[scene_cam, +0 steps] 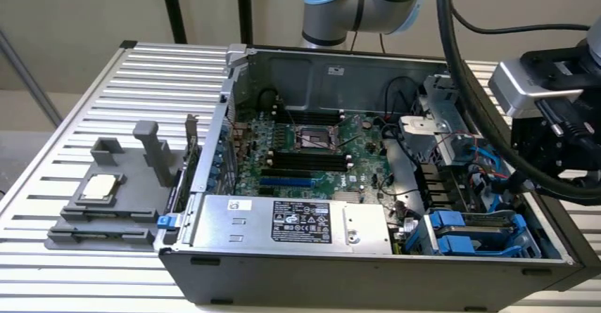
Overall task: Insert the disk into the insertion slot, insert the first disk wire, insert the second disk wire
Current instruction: 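Insert the first disk wire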
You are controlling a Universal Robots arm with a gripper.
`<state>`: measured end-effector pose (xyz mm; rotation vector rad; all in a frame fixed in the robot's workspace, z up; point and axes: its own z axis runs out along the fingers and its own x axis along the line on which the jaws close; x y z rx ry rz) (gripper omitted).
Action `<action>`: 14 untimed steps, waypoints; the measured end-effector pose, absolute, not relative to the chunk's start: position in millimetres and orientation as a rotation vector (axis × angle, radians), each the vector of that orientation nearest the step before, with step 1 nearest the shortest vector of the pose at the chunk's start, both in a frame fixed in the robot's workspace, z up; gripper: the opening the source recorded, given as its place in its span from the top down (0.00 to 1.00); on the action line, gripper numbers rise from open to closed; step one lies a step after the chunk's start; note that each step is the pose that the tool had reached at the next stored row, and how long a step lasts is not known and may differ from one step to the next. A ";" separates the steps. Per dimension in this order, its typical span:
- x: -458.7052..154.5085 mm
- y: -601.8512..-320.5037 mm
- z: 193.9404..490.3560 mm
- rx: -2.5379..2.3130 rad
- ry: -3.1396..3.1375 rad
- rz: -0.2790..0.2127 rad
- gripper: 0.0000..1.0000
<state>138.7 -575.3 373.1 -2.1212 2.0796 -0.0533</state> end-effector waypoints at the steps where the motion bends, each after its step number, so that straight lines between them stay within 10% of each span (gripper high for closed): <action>1: 138.3 -573.9 371.4 -2.122 2.078 -0.053 0.89; 9: 129.3 -569.7 361.7 -2.144 2.055 -0.051 0.88; 14: 128.4 -568.0 360.7 -2.161 2.040 -0.046 0.69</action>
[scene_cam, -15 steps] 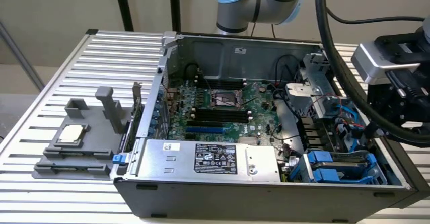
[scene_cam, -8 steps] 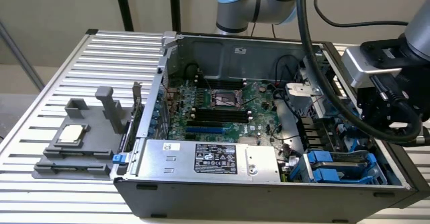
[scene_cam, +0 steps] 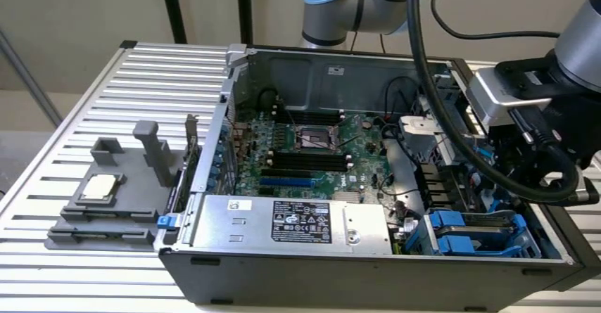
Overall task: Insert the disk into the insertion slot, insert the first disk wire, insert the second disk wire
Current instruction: 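Insert the first disk wire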
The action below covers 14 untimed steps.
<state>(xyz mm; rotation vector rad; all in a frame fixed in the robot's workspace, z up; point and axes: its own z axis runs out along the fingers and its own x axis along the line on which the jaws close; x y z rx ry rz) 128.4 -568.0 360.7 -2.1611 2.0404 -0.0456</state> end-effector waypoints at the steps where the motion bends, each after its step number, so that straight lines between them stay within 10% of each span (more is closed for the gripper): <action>1: 127.9 -567.8 360.6 -2.165 2.037 -0.043 0.69; 14: 118.5 -585.8 359.7 -2.189 2.002 -0.021 0.69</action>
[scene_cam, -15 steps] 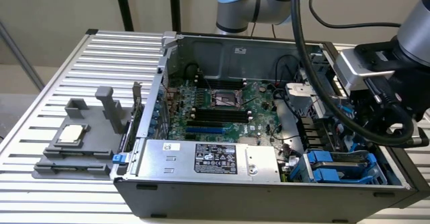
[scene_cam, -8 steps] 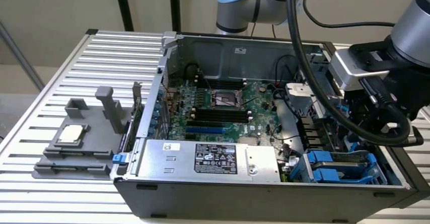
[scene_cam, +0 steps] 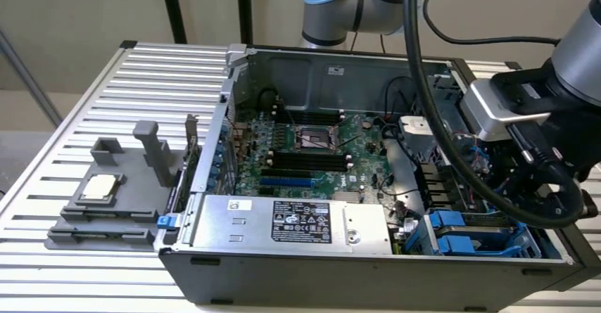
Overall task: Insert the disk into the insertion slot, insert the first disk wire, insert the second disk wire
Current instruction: 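Insert the first disk wire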
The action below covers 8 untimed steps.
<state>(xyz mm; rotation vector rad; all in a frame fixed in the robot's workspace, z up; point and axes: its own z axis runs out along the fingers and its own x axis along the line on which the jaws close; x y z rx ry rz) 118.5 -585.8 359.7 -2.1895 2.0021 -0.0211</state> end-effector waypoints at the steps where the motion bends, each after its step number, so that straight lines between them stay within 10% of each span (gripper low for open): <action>1: 118.7 -589.6 359.4 -2.187 2.001 -0.016 0.69; 8: 127.4 -602.1 354.6 -2.173 1.991 0.013 0.69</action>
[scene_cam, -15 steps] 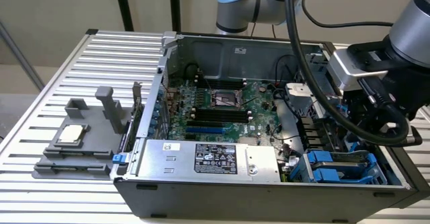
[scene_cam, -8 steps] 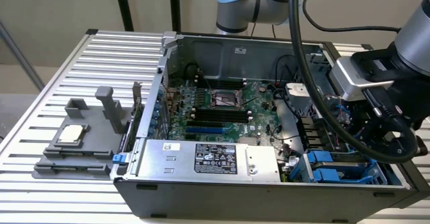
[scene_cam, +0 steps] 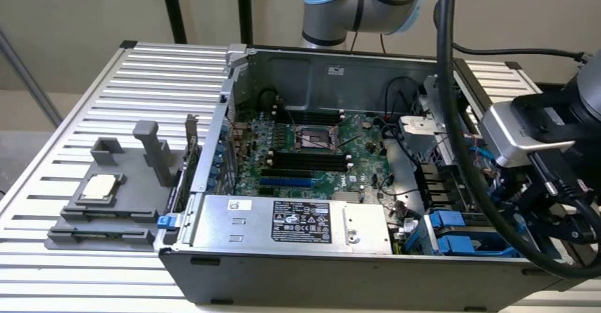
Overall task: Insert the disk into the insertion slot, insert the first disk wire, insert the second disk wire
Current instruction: 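Insert the first disk wire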
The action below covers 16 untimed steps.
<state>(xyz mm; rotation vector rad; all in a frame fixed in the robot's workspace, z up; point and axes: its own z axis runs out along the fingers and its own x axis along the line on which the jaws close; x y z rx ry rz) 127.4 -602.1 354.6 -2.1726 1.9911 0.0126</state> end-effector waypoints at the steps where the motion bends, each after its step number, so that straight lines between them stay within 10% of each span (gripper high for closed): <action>1: 129.6 -602.6 353.9 -2.171 1.990 0.015 0.69; 16: 148.5 -605.1 343.6 -2.180 1.958 0.048 0.69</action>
